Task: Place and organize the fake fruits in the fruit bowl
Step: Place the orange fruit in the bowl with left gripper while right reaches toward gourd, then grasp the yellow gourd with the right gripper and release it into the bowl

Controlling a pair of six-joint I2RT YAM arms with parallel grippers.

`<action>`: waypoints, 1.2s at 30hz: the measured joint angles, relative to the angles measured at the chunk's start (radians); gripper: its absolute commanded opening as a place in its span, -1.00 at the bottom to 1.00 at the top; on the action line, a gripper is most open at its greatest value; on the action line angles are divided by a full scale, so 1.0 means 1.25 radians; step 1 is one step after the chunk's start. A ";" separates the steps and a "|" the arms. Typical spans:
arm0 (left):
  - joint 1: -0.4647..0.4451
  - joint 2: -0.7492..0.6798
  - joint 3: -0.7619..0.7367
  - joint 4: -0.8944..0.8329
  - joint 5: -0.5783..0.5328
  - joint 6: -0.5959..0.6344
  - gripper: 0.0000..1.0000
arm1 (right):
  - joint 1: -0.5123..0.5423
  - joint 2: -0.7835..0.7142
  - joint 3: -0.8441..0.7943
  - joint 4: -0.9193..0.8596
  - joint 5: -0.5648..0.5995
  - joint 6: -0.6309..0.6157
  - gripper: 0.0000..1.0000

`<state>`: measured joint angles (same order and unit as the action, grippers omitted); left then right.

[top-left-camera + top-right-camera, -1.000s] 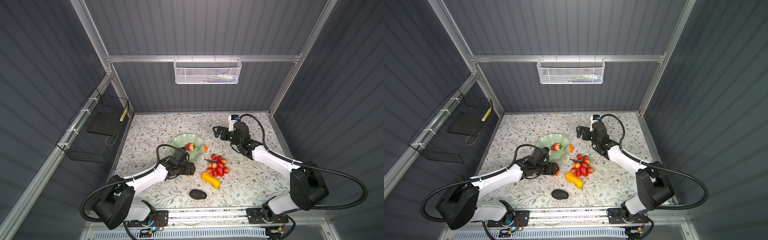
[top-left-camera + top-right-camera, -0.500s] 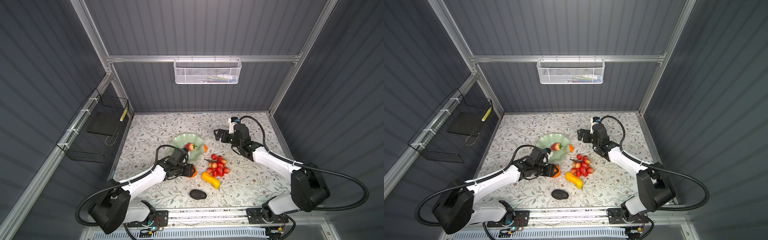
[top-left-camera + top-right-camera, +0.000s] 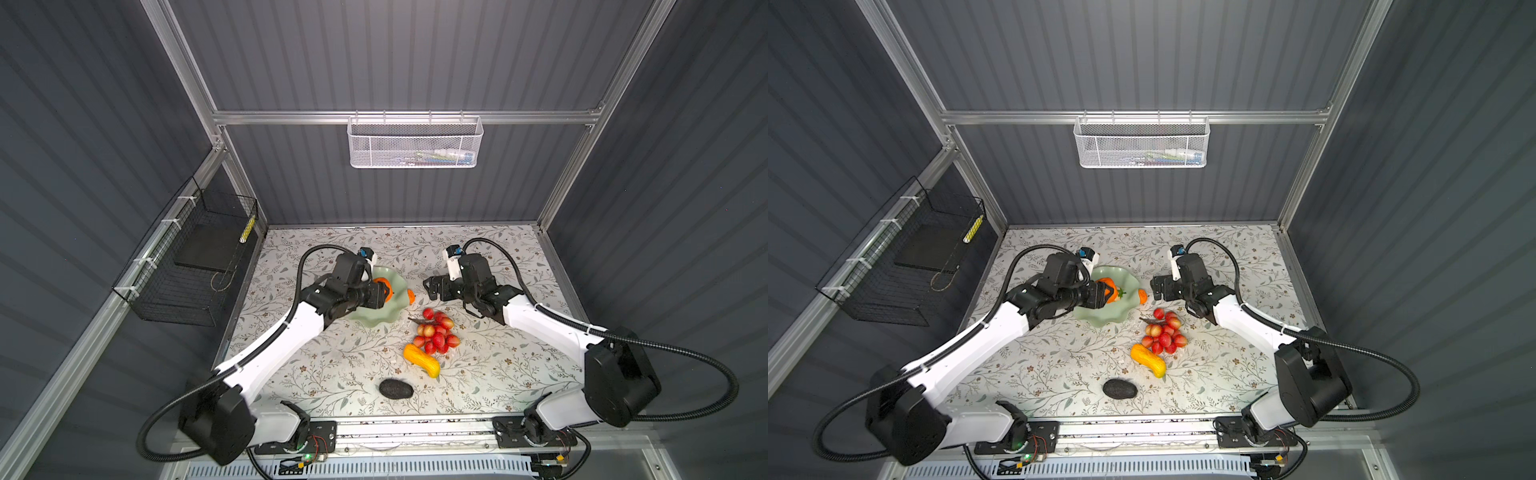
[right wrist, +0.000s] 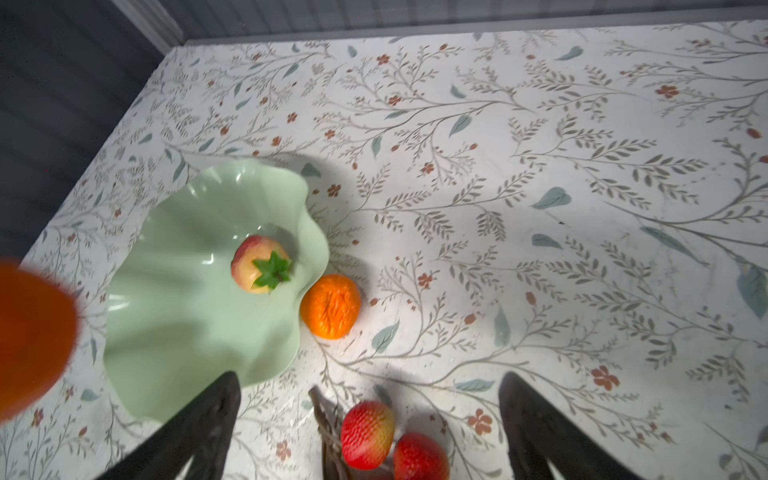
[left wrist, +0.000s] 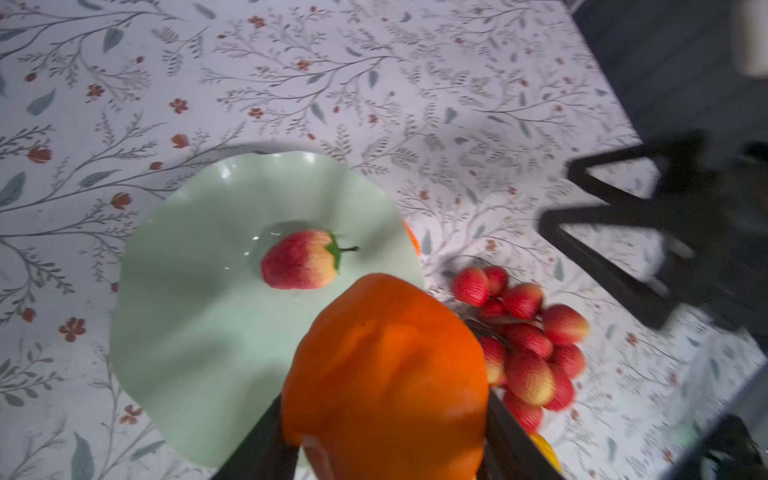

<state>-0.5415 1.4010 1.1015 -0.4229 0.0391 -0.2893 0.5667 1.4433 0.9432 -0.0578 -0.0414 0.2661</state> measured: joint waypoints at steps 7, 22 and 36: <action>0.035 0.208 0.045 0.011 -0.034 0.021 -0.02 | 0.172 -0.124 -0.031 -0.107 0.038 -0.076 0.69; 0.037 0.233 0.053 0.051 -0.077 -0.001 0.87 | 0.309 -0.038 -0.130 -0.197 -0.003 -0.053 0.30; 0.037 -0.218 -0.128 0.205 -0.264 -0.023 0.99 | 0.310 0.112 -0.097 -0.193 -0.004 -0.075 -0.36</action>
<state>-0.4953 1.1286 0.9421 -0.1665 -0.2909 -0.3180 0.9546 1.5829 0.8215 -0.2993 -0.0460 0.1719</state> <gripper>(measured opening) 0.996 0.380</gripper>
